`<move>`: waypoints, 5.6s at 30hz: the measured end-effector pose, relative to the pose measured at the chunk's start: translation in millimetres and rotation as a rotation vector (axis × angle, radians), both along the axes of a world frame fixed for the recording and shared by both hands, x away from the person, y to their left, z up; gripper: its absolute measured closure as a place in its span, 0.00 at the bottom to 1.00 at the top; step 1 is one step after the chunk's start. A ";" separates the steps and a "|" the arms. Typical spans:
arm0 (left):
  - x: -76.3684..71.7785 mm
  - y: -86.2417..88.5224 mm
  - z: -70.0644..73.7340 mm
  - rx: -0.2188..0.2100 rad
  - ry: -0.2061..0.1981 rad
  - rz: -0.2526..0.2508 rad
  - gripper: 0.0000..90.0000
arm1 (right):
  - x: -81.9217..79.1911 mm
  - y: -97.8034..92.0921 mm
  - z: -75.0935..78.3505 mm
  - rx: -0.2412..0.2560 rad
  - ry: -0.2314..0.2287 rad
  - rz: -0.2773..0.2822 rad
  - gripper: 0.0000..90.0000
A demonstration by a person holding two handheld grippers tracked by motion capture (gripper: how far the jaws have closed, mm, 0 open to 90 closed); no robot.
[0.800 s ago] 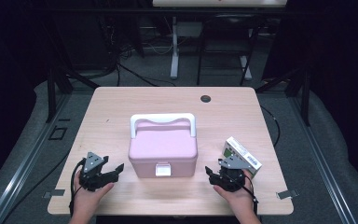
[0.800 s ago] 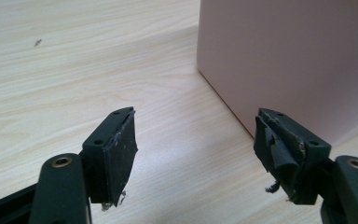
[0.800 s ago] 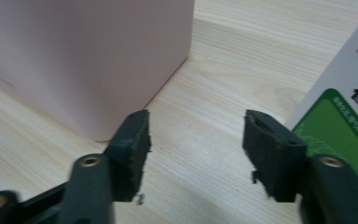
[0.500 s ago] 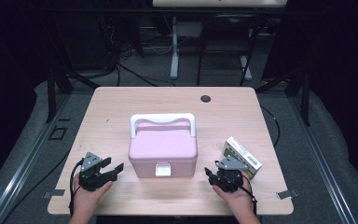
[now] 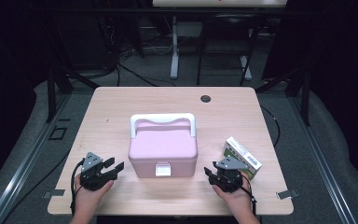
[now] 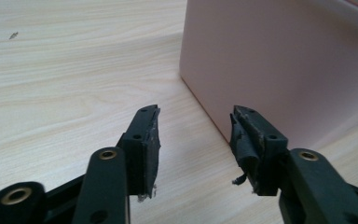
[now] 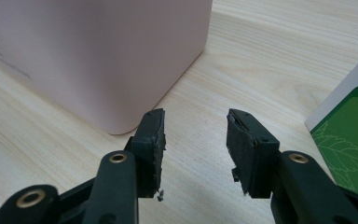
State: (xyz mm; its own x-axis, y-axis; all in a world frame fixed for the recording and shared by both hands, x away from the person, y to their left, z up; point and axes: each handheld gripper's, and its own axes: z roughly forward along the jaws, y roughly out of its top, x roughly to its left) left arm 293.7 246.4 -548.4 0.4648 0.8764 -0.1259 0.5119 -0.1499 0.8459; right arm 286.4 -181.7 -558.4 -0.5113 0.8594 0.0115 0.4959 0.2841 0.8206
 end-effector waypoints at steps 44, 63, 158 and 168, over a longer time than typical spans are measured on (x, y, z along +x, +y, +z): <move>14.2 -21.0 -4.0 -0.026 0.018 -0.072 0.98 | 26.1 22.3 2.2 0.051 -0.011 -0.008 0.87; 12.9 -31.3 -1.9 -0.009 0.009 -0.094 1.00 | 23.7 26.1 4.4 0.070 -0.010 0.055 1.00; -47.5 -42.9 7.6 0.018 0.071 -0.208 1.00 | -44.9 9.2 19.9 0.001 0.125 0.130 1.00; -45.9 -41.7 10.5 0.029 0.066 -0.194 0.97 | -43.9 9.2 20.5 -0.009 0.119 0.123 0.97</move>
